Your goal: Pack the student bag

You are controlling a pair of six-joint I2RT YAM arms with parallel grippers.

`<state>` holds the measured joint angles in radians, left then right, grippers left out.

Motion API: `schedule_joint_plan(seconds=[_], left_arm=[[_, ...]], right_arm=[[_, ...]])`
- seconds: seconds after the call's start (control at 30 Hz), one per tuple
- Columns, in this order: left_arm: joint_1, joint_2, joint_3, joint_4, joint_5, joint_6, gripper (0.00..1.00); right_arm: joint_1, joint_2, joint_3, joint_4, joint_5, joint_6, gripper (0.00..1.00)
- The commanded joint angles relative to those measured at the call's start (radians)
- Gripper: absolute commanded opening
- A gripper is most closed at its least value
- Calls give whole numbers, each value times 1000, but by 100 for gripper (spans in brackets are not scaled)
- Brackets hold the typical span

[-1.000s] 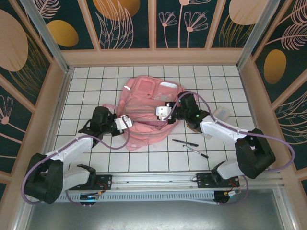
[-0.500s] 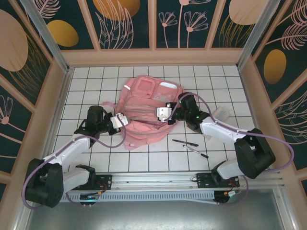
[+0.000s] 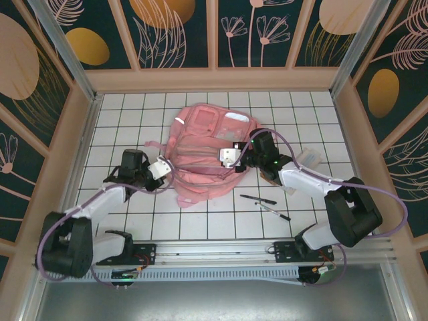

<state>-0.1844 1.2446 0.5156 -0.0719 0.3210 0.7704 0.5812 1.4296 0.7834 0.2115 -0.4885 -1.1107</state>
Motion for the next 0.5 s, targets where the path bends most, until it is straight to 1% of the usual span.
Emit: schedule_joint_plan(seconds=[0.0, 0.03, 0.07, 0.1, 0.17, 0.2, 0.27, 0.37, 0.43, 0.47], left_arm=[[72, 100, 83, -32, -86, -88, 0], [74, 118, 104, -42, -78, -87, 0], [74, 130, 127, -64, -40, -72, 0], [74, 128, 137, -76, 7, -61, 0], [72, 102, 127, -54, 79, -73, 0], [72, 77, 113, -34, 103, -84, 0], [73, 41, 91, -11, 144, -99, 0], [71, 9, 65, -15, 172, -95, 0], [71, 8, 57, -38, 192, -61, 0], [71, 11, 54, -42, 196, -55, 0]], right_arm=[[-28, 1, 13, 6, 36, -30, 0], [-29, 0, 16, -6, 26, -26, 0], [-28, -2, 19, -12, 12, -19, 4], [-28, -6, 18, -5, -5, -1, 21], [-10, -19, 11, 4, -59, 26, 44], [7, -21, 16, -2, -77, 43, 52], [47, -17, 36, -17, -82, 84, 63], [113, 0, 79, -50, -98, 133, 72], [151, 28, 107, -70, -90, 146, 74], [168, 44, 119, -72, -66, 156, 73]])
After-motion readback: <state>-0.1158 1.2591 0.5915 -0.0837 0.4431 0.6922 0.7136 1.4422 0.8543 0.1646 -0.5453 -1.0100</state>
